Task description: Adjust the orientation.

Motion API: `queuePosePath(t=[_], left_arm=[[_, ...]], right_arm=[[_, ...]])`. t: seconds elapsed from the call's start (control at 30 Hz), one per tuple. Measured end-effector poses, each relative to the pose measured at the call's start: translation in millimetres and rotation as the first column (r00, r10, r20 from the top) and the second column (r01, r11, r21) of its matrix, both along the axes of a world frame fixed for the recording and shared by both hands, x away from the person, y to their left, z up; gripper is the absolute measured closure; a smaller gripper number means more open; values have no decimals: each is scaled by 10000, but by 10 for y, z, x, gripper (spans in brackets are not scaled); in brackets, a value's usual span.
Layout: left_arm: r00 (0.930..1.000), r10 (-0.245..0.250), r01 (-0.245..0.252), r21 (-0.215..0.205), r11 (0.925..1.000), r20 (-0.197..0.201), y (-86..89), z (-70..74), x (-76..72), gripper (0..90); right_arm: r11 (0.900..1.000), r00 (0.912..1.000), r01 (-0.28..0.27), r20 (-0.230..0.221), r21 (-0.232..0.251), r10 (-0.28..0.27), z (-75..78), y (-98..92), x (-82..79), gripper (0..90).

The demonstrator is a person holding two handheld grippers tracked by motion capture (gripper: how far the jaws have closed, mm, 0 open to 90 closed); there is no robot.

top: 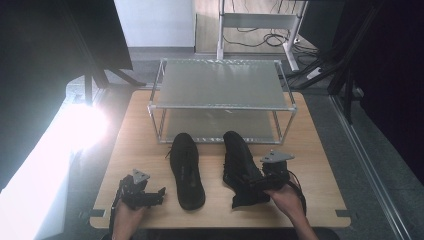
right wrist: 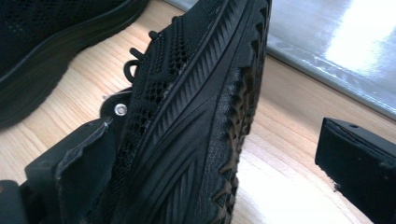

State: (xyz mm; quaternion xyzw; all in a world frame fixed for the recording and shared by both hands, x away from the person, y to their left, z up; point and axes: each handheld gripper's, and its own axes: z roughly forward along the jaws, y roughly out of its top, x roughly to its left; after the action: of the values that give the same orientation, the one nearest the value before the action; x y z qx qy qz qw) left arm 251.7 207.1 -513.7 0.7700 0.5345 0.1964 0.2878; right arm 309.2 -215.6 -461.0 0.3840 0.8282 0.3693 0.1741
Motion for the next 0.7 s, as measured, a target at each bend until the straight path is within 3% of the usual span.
queuePosePath(t=[0.23, 0.43, 0.7], left_arm=[[10000, 52, -52, -16, 10000, 27, 11, 4, -3, 0], [10000, 78, -79, 25, 10000, 28, 16, 4, -10, 0], [10000, 3, -3, 93, 10000, -62, -2, -6, -3, 0]], right_arm=[[9994, 9998, 213, 24, 288, -214, 15, -127, 17, 0], [9948, 9973, 713, 111, 721, -723, 66, -326, 39, 0], [9794, 9835, 1740, 313, 1023, -1780, 119, -687, 72, 38]])
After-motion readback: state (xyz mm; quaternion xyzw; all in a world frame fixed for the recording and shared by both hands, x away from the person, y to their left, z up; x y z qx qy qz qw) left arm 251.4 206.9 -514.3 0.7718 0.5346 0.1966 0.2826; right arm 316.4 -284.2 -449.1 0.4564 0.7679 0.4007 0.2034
